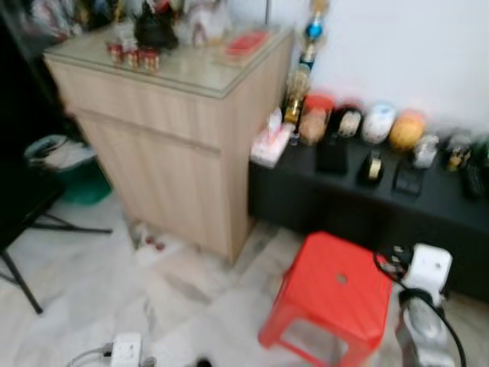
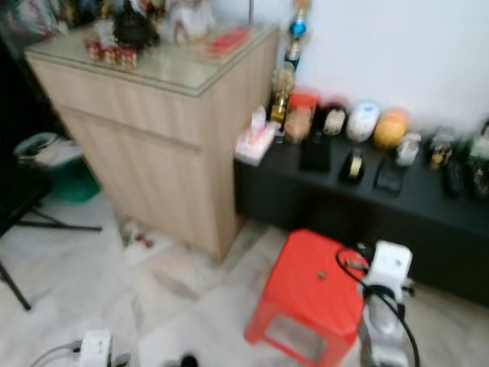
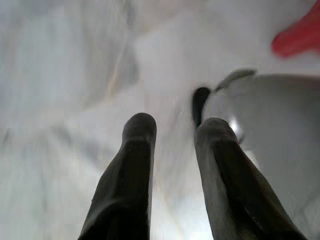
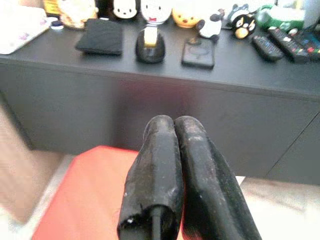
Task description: Hang keys on a hook
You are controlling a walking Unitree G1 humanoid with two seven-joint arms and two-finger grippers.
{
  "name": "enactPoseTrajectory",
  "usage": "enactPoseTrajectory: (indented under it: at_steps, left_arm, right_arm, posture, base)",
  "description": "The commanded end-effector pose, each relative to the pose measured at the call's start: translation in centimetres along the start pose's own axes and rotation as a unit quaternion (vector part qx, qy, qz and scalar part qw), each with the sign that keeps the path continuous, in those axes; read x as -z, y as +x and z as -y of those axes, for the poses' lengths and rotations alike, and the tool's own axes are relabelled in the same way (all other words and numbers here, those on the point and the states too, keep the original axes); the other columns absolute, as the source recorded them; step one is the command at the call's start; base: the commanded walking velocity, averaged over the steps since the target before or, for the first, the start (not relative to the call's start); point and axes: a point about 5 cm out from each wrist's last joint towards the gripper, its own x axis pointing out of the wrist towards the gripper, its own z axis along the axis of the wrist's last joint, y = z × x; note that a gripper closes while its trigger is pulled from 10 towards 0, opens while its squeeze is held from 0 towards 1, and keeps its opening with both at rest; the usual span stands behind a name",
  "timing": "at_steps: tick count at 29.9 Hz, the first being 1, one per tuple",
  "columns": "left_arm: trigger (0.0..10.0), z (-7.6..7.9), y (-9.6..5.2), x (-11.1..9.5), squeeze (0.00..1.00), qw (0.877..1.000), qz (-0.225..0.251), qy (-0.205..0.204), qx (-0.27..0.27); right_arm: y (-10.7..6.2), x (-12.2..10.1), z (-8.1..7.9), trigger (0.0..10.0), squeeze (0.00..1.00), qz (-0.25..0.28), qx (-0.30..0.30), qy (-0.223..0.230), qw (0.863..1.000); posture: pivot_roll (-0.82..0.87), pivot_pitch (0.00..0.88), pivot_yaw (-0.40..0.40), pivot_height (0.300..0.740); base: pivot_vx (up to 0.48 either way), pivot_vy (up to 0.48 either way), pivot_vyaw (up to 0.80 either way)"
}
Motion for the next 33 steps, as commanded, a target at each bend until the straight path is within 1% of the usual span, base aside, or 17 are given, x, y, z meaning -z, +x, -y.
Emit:
enactPoseTrajectory:
  at_steps: [1,8,16,19,26,33]
  left_arm:
    - [10.0,-0.18,0.25,-0.90,0.00,1.000,0.007,0.008,-0.005]
    - [10.0,0.60,0.35,-0.80,0.00,1.000,0.006,0.005,-0.002]
    - [10.0,0.63,0.38,-0.94,0.00,1.000,0.009,0.004,0.000]
    - [10.0,0.50,0.33,-0.79,0.00,1.000,0.006,0.004,-0.001]
    - [10.0,-0.07,0.09,-0.11,0.00,1.000,-0.007,0.002,-0.005]
    - [10.0,0.17,0.20,-0.37,0.00,1.000,-0.005,0.004,-0.001]
  right_arm:
    - [-0.01,0.16,0.04,10.0,0.00,-0.006,0.004,0.003,1.000]
    - [0.08,0.20,-0.03,10.0,0.00,-0.008,0.005,0.007,1.000]
    - [0.10,0.44,0.00,10.0,0.00,-0.016,0.009,0.018,1.000]
    - [0.12,0.64,0.15,10.0,0.00,-0.022,0.015,0.037,0.999]
    - [0.34,0.96,0.63,10.0,0.00,-0.032,0.018,0.033,0.999]
    - [0.44,1.09,0.63,10.0,0.00,-0.035,0.018,0.035,0.999]
  posture:
    - [-0.09,0.041,-0.010,0.740]
    - [-0.09,0.049,-0.013,0.740]
    - [-0.09,0.055,-0.014,0.740]
    - [-0.09,0.056,-0.015,0.740]
    - [-0.09,0.061,-0.014,0.740]
    - [-0.09,0.065,-0.013,0.740]
  base:
    - [-0.326,0.000,0.00]
    - [-0.322,0.000,0.00]
    - [-0.321,0.000,0.00]
    - [-0.320,0.000,-0.80]
    - [-0.318,0.000,-0.80]
    - [-0.260,0.000,-0.80]
